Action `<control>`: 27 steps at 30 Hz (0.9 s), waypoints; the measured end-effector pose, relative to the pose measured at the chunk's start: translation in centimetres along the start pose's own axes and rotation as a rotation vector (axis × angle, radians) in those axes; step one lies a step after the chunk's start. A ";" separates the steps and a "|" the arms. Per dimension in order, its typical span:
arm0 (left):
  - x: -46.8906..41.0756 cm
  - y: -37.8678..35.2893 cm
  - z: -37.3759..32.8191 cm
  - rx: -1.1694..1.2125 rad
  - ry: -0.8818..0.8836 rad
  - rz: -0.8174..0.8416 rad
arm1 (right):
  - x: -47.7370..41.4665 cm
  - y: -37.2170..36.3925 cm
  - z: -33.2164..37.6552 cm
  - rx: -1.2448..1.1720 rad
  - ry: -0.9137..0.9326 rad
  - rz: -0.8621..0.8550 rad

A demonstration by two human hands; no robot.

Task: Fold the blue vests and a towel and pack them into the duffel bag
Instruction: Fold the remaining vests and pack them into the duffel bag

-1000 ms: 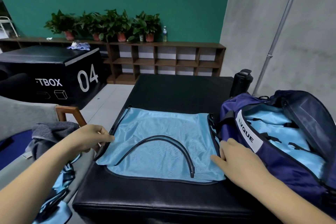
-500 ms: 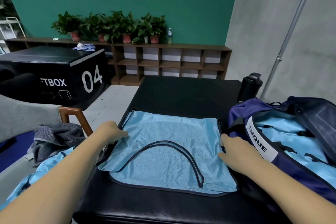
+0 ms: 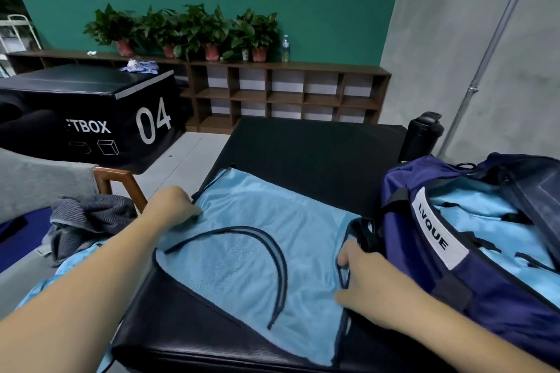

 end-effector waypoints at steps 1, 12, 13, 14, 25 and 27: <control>-0.2 -0.1 -0.2 0.006 -0.027 -0.051 | 0.9 -0.5 0.9 -0.045 0.016 0.046; 0.8 0.3 -5.3 0.091 -0.290 -0.270 | -2.6 2.4 -2.6 0.195 0.463 -0.167; 1.5 0.2 -6.2 0.096 -0.329 -0.235 | -2.9 2.3 -2.9 0.183 0.473 -0.147; 2.3 -0.1 -7.0 0.096 -0.365 -0.188 | -3.1 2.1 -3.1 0.169 0.486 -0.136; 6.9 -3.2 -7.9 0.035 -0.464 0.142 | -3.4 1.4 -2.7 0.105 0.482 -0.083; 6.9 -3.0 -7.8 0.050 -0.472 0.156 | -3.3 1.1 -2.8 0.106 0.469 -0.052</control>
Point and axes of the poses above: each hand's wrist, its own x-axis away from the middle knuckle, its own y-axis out of the back of the hand, z = x × y, the point moved 5 cm from there along -x, towards the middle knuckle, and after that the axes turned 9 degrees about -z, right-handed, at the moved point
